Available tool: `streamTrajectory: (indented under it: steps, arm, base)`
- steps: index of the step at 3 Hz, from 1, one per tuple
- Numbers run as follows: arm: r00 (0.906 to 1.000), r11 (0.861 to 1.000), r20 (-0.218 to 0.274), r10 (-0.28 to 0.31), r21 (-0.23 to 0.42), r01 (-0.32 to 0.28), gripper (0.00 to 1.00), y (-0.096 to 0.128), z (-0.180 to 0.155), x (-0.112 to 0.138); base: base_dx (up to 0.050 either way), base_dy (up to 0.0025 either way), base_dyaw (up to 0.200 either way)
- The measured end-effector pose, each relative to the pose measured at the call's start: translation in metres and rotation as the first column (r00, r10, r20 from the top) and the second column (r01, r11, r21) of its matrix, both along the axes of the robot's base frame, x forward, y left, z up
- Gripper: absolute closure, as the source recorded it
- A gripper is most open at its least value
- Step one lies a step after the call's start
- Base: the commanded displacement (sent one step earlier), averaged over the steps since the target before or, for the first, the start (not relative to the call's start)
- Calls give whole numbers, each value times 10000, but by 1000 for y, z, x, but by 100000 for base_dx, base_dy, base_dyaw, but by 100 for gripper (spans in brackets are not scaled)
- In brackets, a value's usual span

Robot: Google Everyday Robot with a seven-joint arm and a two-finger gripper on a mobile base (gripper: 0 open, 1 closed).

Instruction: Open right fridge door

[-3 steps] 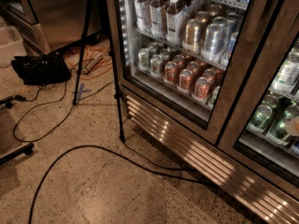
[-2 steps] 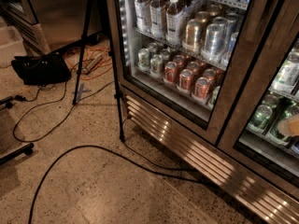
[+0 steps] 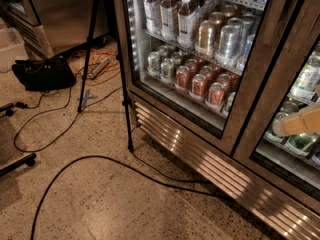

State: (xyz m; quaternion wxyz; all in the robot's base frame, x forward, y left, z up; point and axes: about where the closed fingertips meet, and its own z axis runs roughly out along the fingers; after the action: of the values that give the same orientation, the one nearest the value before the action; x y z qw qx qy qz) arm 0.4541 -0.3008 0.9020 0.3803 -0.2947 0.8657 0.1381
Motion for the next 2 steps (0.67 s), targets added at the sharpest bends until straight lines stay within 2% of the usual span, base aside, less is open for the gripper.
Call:
streamTrajectory:
  steps: [1,2]
  arm:
    - [9947,9982,847,577,-210,-561,0,12,23,21]
    - [9947,9982,848,577,-209,-561,0,12,23,21]
  base:
    - [0,0,0]
    - [0,0,0]
